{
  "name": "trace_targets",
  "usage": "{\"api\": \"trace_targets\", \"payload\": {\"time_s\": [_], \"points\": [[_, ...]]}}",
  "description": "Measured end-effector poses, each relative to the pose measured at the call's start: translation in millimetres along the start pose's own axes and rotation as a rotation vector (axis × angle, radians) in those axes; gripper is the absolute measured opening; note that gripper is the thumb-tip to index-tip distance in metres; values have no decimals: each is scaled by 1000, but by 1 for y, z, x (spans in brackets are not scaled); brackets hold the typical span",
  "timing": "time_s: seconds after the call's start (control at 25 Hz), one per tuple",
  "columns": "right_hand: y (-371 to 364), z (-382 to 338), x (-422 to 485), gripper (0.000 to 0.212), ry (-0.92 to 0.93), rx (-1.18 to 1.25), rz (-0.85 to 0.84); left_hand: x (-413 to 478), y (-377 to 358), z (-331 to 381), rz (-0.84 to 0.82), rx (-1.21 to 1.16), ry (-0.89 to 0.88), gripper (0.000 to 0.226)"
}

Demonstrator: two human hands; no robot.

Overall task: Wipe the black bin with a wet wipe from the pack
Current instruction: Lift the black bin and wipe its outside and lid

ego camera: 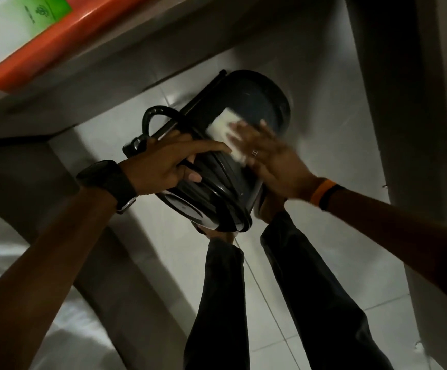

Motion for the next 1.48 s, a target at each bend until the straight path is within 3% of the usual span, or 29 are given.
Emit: {"api": "trace_targets", "payload": {"time_s": [0.12,0.16,0.24,0.36,0.44,0.6,0.68,0.8,0.84,0.96,1.04,1.12,1.2,1.28,1.32,1.44,1.48], "points": [[14,63,26,67,-558,40,108,5,10,3,42,-174,-19,50],[18,69,27,70,-659,116,107,10,17,2,73,-218,-26,42],[20,37,16,59,-560,236,118,17,35,-4,176,-238,-41,34],[18,-27,-12,50,-150,325,101,19,55,-16,281,-339,4,31],[17,-21,5,49,-79,253,118,21,63,-22,276,-416,40,29],[23,60,79,51,-607,201,202,30,73,-29,278,-439,48,23],[28,49,103,49,-541,191,150,35,75,-27,355,-442,26,24],[24,15,114,43,-176,250,31,35,75,-22,489,-382,12,30],[25,21,116,44,-206,251,32,33,72,-25,558,-334,9,32],[27,77,118,47,-648,130,40,26,52,-26,852,-286,46,40],[27,81,104,46,-766,149,29,30,36,-28,1019,-357,152,32],[18,33,77,44,-681,326,56,33,21,-27,1111,-418,299,18],[7,-27,33,44,-452,482,60,36,4,-18,1161,-508,289,10],[0,-36,3,45,-297,438,122,41,-4,-4,1213,-615,228,12],[1,-24,0,45,-348,407,177,45,-6,1,1220,-648,184,14],[-4,30,-6,48,-803,396,364,52,-3,13,1208,-704,192,24],[-4,44,-8,49,-881,410,420,56,-3,11,1186,-748,177,24]]}}
Point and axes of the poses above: each hand's wrist, its own x-axis towards the middle knuckle, its own y-axis out of the back of the hand, z = x × y, the point moved 2 cm from there along x, towards the middle knuckle, and after that the axes turned 11 degrees about z, right-handed, at the moved point
